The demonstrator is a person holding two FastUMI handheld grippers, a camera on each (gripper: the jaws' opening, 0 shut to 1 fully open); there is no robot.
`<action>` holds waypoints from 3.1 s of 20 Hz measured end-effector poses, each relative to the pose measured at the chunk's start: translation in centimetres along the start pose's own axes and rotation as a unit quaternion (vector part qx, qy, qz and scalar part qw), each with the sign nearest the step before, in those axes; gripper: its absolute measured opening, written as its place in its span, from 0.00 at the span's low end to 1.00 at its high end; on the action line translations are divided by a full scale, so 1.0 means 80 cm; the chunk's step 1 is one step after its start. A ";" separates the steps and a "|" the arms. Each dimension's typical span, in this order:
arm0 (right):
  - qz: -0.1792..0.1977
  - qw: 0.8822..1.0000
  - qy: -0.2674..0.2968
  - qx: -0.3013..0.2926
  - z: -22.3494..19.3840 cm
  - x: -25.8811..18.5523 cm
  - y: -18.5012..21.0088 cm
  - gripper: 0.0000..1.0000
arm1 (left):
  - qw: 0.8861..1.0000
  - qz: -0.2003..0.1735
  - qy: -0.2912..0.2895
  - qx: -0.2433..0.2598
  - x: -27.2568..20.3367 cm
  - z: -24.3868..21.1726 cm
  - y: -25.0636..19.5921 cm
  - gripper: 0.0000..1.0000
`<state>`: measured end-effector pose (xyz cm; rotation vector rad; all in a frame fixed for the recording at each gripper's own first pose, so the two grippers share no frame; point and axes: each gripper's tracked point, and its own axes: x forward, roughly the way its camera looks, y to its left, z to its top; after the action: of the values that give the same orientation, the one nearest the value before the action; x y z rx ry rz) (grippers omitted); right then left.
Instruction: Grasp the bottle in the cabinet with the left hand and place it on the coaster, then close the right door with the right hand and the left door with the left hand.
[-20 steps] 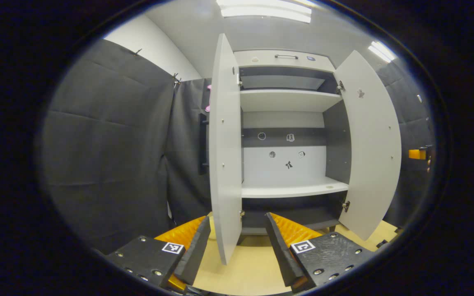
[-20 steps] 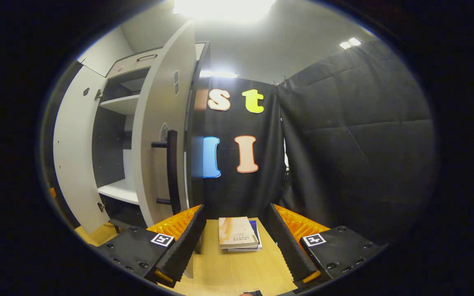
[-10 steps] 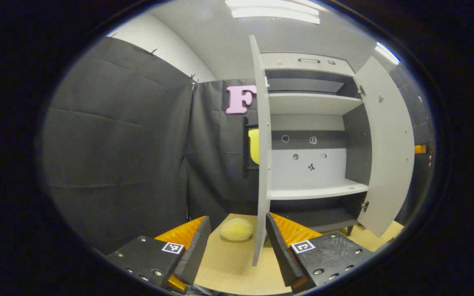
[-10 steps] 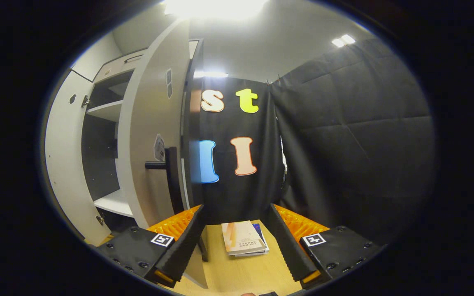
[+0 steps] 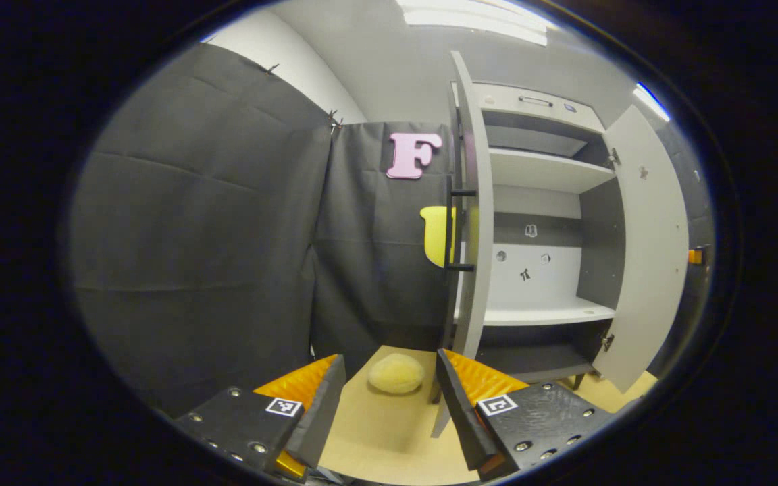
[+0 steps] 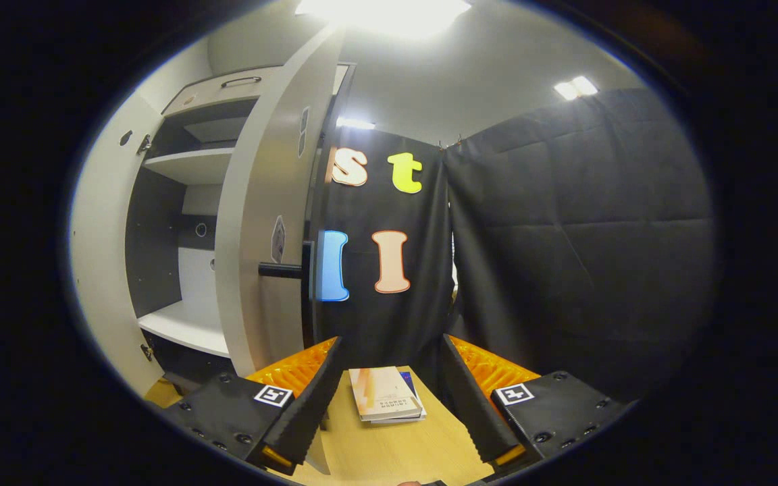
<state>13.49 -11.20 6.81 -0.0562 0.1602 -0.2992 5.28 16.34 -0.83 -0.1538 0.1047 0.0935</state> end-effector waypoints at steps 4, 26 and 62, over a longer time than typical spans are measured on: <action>-0.001 1.000 0.003 -0.001 0.003 -0.009 0.019 0.93 | 1.000 -0.012 0.003 0.005 0.018 -0.008 0.007 0.80; 0.022 0.999 -0.015 0.018 0.013 -0.026 0.139 0.89 | 1.000 -0.023 0.010 -0.014 0.053 -0.033 0.062 0.79; 0.085 0.996 0.031 0.010 -0.102 -0.059 0.143 0.96 | 0.997 -0.067 -0.021 -0.012 0.163 0.112 0.025 0.80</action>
<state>10.98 0.84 -1.45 -0.0139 0.2215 -0.1328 18.90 20.82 6.27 -0.1829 0.0508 -0.0354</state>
